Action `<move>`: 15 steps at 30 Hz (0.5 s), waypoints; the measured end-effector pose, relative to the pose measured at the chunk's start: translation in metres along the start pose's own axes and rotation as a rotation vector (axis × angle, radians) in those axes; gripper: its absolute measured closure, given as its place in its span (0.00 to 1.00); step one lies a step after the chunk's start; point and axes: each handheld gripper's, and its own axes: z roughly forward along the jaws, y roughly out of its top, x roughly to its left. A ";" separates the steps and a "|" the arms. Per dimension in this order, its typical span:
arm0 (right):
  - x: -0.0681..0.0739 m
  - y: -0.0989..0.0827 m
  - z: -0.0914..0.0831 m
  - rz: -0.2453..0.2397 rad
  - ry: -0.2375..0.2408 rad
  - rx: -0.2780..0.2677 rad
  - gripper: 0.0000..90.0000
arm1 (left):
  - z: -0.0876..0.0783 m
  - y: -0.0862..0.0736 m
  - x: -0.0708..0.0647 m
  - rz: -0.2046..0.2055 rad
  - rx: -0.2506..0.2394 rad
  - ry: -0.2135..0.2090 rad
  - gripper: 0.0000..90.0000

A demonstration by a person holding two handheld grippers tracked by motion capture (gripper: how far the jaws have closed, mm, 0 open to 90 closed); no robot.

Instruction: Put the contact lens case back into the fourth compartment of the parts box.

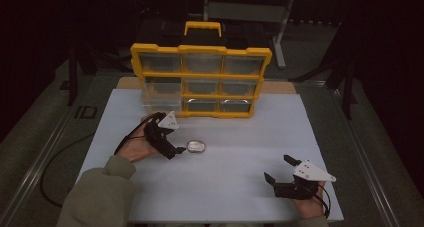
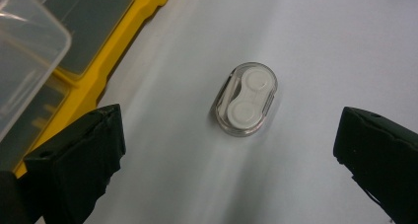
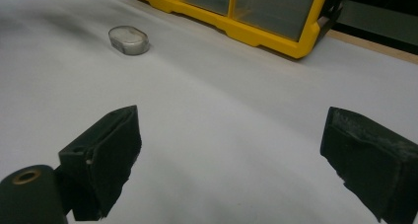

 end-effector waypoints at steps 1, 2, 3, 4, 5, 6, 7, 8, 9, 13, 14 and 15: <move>0.000 0.000 0.000 0.000 0.000 0.000 0.09 | 0.001 0.001 0.000 0.000 0.001 -0.003 0.00; 0.000 0.000 0.000 -0.001 0.000 0.001 0.09 | 0.002 0.001 0.000 0.007 0.010 -0.007 0.00; 0.000 0.000 0.000 0.000 0.000 0.001 0.09 | 0.003 0.002 0.000 0.008 0.013 -0.010 0.00; 0.000 0.000 0.000 0.001 0.000 0.001 0.09 | 0.004 0.002 0.000 0.008 0.016 -0.008 0.00; 0.000 0.000 0.000 0.003 -0.002 0.000 0.09 | 0.006 0.003 0.000 0.009 0.025 -0.014 0.00; 0.000 0.000 0.000 0.003 -0.003 -0.002 0.09 | 0.007 0.003 0.000 0.014 0.034 -0.015 0.00; 0.000 0.000 0.000 0.003 -0.003 -0.002 0.09 | 0.008 0.003 0.000 0.016 0.037 -0.019 0.00; 0.000 0.000 0.000 0.003 -0.002 -0.002 0.09 | 0.009 0.004 0.001 0.017 0.044 -0.023 0.00; 0.000 0.000 0.000 0.003 -0.001 0.000 0.09 | 0.010 0.004 0.001 0.020 0.051 -0.033 0.00; 0.000 0.000 0.000 0.001 0.001 0.001 0.09 | 0.015 0.007 0.000 0.029 0.072 -0.044 0.01; 0.000 0.000 0.001 0.000 0.002 0.002 0.09 | 0.017 0.008 0.000 0.032 0.074 -0.045 0.01; 0.000 0.000 0.001 0.001 0.001 0.002 0.09 | 0.017 0.009 0.000 0.038 0.081 -0.048 0.01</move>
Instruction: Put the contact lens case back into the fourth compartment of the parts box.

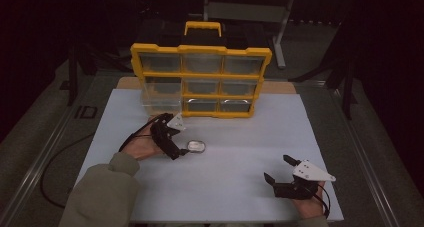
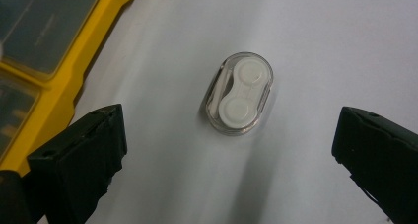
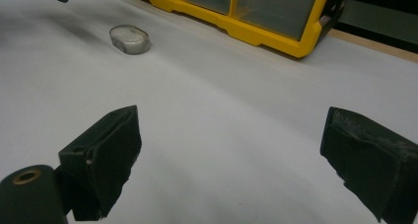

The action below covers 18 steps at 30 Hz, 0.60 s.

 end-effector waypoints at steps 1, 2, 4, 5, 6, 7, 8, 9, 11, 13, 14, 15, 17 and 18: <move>0.000 0.000 0.000 0.000 0.000 0.000 0.09 | 0.000 0.000 0.000 0.000 0.000 0.000 0.01; 0.000 0.000 0.000 0.002 0.000 0.000 0.09 | 0.002 0.002 0.000 0.003 0.011 -0.005 0.01; 0.000 0.000 0.000 0.003 -0.001 -0.001 0.09 | 0.003 0.003 0.000 0.003 0.017 -0.004 0.01; 0.000 0.000 0.000 0.003 0.000 0.000 0.09 | 0.004 0.004 0.000 0.002 0.018 -0.004 0.01; 0.000 0.000 0.000 0.001 0.001 0.000 0.09 | 0.005 0.004 0.000 -0.001 0.019 -0.002 0.01; 0.000 0.000 0.000 0.000 0.002 0.001 0.09 | 0.005 0.005 0.001 0.001 0.026 -0.001 0.01; 0.000 0.000 0.000 -0.001 0.003 0.001 0.09 | 0.006 0.005 0.001 0.002 0.031 0.000 0.02; 0.000 0.000 0.000 -0.001 0.003 0.001 0.08 | 0.007 0.005 0.001 0.004 0.037 0.001 0.02; 0.000 0.000 0.000 0.000 0.003 0.001 0.09 | 0.009 0.006 0.001 0.008 0.051 0.003 0.03; 0.000 0.000 0.000 0.000 0.002 0.001 0.09 | 0.010 0.007 0.001 0.007 0.060 -0.006 0.04; 0.000 0.000 0.000 0.000 0.002 0.002 0.08 | 0.011 0.007 0.001 0.012 0.070 -0.008 0.04; 0.000 0.000 0.000 -0.001 0.003 0.002 0.09 | 0.012 0.008 0.000 0.017 0.076 -0.011 0.04; 0.000 0.000 0.000 -0.002 0.005 0.005 0.09 | 0.015 0.009 0.000 0.016 0.085 -0.019 0.04; 0.000 0.000 0.001 -0.003 0.006 0.005 0.09 | 0.016 0.009 0.000 0.020 0.093 -0.024 0.04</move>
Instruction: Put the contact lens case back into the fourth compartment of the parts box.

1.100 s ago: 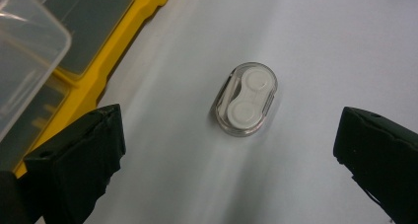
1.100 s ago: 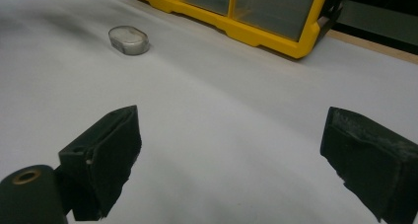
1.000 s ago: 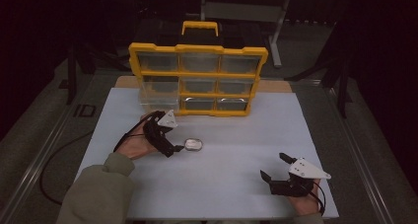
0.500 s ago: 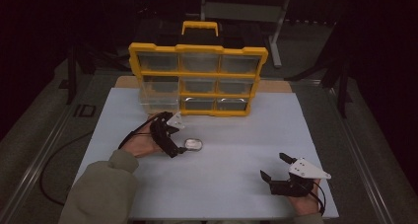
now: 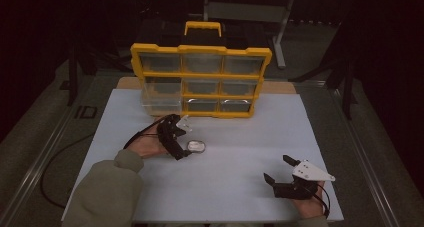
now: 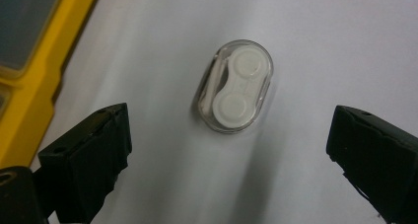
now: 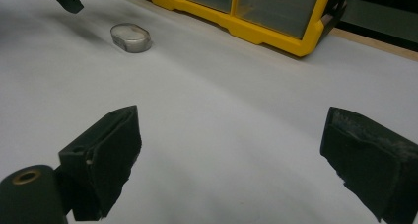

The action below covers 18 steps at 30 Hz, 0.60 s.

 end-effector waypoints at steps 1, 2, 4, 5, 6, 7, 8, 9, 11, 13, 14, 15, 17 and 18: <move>0.000 0.000 0.000 0.000 0.000 0.000 0.09 | 0.001 0.001 0.000 -0.002 0.005 -0.003 0.04; 0.000 0.000 0.000 0.000 0.000 0.000 0.09 | 0.001 0.001 0.000 -0.002 0.005 -0.003 0.04; 0.000 0.000 0.000 0.001 0.001 0.000 0.09 | 0.004 0.002 0.001 0.001 0.016 -0.014 0.05; 0.000 0.000 0.000 0.002 0.000 -0.002 0.09 | 0.004 0.003 0.001 0.001 0.022 -0.016 0.05; 0.000 0.000 0.000 0.001 0.000 -0.003 0.08 | 0.005 0.003 0.001 0.000 0.024 -0.016 0.05; 0.000 0.000 0.000 0.003 0.000 -0.001 0.09 | 0.006 0.003 0.001 -0.008 0.024 -0.019 0.05; 0.000 0.000 0.000 0.001 0.000 -0.002 0.09 | 0.006 0.003 0.002 -0.010 0.028 -0.023 0.05; 0.000 0.000 0.000 0.001 0.001 -0.001 0.09 | 0.007 0.003 0.002 -0.010 0.031 -0.024 0.06; 0.000 0.000 0.000 0.001 0.001 0.000 0.09 | 0.008 0.004 0.003 -0.013 0.033 -0.027 0.07; 0.000 0.000 0.000 0.001 0.001 -0.001 0.09 | 0.009 0.004 0.004 -0.010 0.043 -0.028 0.08; 0.000 0.000 0.000 0.001 0.001 -0.001 0.09 | 0.009 0.004 0.004 -0.010 0.043 -0.028 0.08; 0.000 0.000 0.000 0.001 0.001 -0.001 0.09 | 0.010 0.005 0.004 -0.010 0.045 -0.028 0.08; 0.000 0.000 0.000 0.002 0.001 0.000 0.09 | 0.012 0.006 0.004 -0.003 0.063 -0.026 0.09; 0.000 0.000 0.000 0.002 0.001 0.001 0.09 | 0.013 0.006 0.005 -0.004 0.065 -0.029 0.09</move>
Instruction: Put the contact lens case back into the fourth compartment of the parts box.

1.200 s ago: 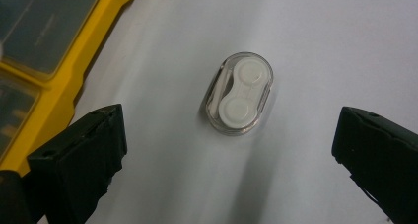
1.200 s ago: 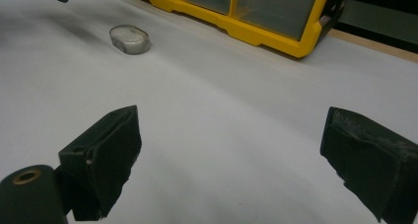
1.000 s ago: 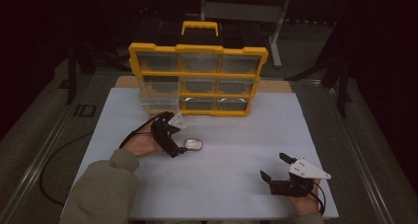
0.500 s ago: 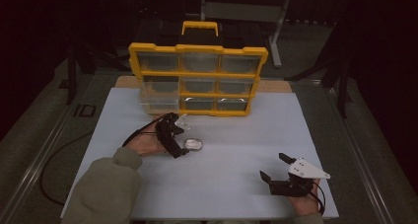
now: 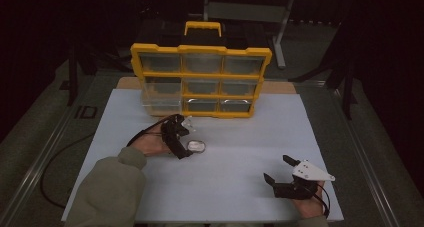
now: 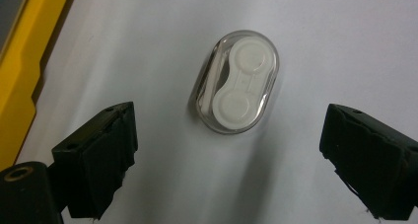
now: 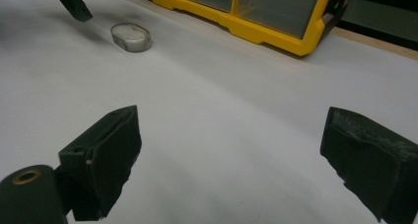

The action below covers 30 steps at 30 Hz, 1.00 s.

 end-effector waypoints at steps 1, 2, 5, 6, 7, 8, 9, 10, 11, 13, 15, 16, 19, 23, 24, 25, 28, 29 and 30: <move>0.000 0.000 0.000 0.000 0.000 0.000 0.09 | 0.001 0.001 0.000 -0.001 0.003 -0.007 0.11; 0.000 0.000 0.000 0.000 0.000 0.000 0.09 | 0.002 0.001 0.000 -0.002 0.008 -0.011 0.11; 0.000 0.000 0.000 0.000 0.000 -0.001 0.09 | 0.005 0.004 0.000 0.011 0.017 -0.013 0.14; 0.000 0.000 0.000 0.000 0.000 -0.001 0.09 | 0.007 0.005 -0.001 -0.002 0.020 -0.021 0.14; 0.000 0.000 0.000 0.000 0.001 0.000 0.09 | 0.008 0.005 0.000 0.006 0.023 -0.019 0.16; 0.000 0.000 0.000 0.000 0.001 0.000 0.09 | 0.010 0.006 0.000 0.013 0.025 -0.025 0.17; 0.000 0.000 0.000 0.000 0.000 -0.001 0.09 | 0.012 0.006 0.000 0.013 0.029 -0.038 0.21; 0.000 0.000 0.000 0.000 0.001 0.000 0.09 | 0.014 0.006 -0.001 0.012 0.035 -0.037 0.22; 0.000 0.000 0.000 0.000 0.001 0.000 0.09 | 0.016 0.006 0.000 0.023 0.045 -0.039 0.22; 0.000 0.000 0.001 0.001 0.000 0.001 0.09 | 0.020 0.005 0.000 0.022 0.053 -0.039 0.26; 0.000 -0.001 0.001 0.000 0.002 0.004 0.09 | 0.023 0.005 0.002 0.026 0.056 -0.047 0.30; 0.000 -0.001 0.001 0.000 0.002 0.003 0.09 | 0.024 0.005 0.002 0.023 0.057 -0.049 0.31; 0.000 -0.001 0.001 0.002 0.001 0.005 0.09 | 0.028 0.005 0.002 0.030 0.058 -0.063 0.39; 0.000 -0.001 0.002 0.003 0.005 0.007 0.09 | 0.032 0.004 0.004 0.032 0.053 -0.080 0.43; 0.000 -0.001 0.002 0.002 0.006 0.008 0.09 | 0.032 0.004 0.004 0.033 0.050 -0.081 0.44; 0.000 -0.001 0.002 0.003 0.005 0.007 0.09 | 0.032 0.005 0.005 0.034 0.047 -0.084 0.45; 0.000 -0.002 0.002 0.002 0.005 0.011 0.09 | 0.032 0.005 0.005 0.036 0.045 -0.086 0.47; 0.000 -0.002 0.002 0.000 0.008 0.012 0.09 | 0.032 0.005 0.005 0.037 0.041 -0.086 0.47; 0.000 -0.002 0.003 0.001 0.008 0.013 0.09 | 0.032 0.005 0.006 0.034 0.040 -0.089 0.48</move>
